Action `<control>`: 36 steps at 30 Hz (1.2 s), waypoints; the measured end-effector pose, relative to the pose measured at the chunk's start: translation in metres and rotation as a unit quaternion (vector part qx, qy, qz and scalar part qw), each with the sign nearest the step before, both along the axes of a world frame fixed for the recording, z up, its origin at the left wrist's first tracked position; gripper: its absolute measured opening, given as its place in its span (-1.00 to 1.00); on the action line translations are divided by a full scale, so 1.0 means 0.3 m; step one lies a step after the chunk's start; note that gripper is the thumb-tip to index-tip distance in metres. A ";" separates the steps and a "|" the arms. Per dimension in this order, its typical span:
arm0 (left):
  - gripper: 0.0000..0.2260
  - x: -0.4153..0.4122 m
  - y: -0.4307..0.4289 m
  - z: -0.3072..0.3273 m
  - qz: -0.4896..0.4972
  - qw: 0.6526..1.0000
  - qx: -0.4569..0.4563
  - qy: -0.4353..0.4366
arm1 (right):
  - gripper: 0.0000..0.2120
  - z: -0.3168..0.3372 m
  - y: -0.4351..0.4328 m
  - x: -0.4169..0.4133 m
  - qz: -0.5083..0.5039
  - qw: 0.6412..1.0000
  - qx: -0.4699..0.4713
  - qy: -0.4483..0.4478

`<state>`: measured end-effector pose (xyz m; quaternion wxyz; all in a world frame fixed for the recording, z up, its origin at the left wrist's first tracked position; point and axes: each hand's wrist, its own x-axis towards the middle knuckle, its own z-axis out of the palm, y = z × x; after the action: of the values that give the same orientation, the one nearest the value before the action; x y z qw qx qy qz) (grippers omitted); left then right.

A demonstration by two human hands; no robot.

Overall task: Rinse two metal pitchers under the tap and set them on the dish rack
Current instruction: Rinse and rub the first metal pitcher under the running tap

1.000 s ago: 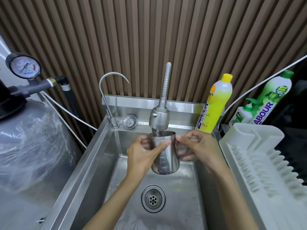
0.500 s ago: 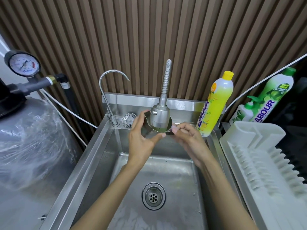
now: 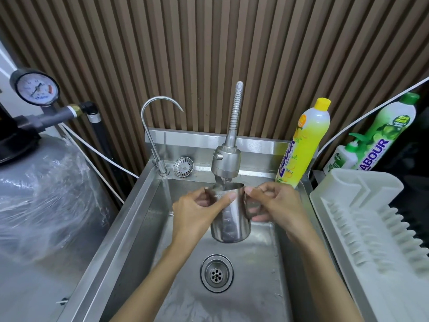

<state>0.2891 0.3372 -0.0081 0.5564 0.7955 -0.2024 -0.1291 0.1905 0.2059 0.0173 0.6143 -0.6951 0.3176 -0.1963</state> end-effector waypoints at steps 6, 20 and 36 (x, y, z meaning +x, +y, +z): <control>-0.68 -0.019 -0.043 -0.059 -0.086 0.969 -0.166 0.165 | -0.74 0.058 0.010 -0.033 -0.033 0.950 -0.299 0.081; -0.33 0.041 -0.034 0.061 0.002 0.976 -0.112 -0.187 | -0.94 -0.103 -0.046 0.091 0.134 0.954 0.190 -0.190; -0.60 0.049 -0.011 -0.033 -0.149 0.954 -0.114 0.234 | -0.74 0.041 0.003 -0.002 -0.001 0.963 -0.248 0.109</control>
<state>0.3038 0.3339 -0.0181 0.6493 0.6353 -0.1964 -0.3691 0.1900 0.2069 0.0295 0.3838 -0.8427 0.3246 -0.1928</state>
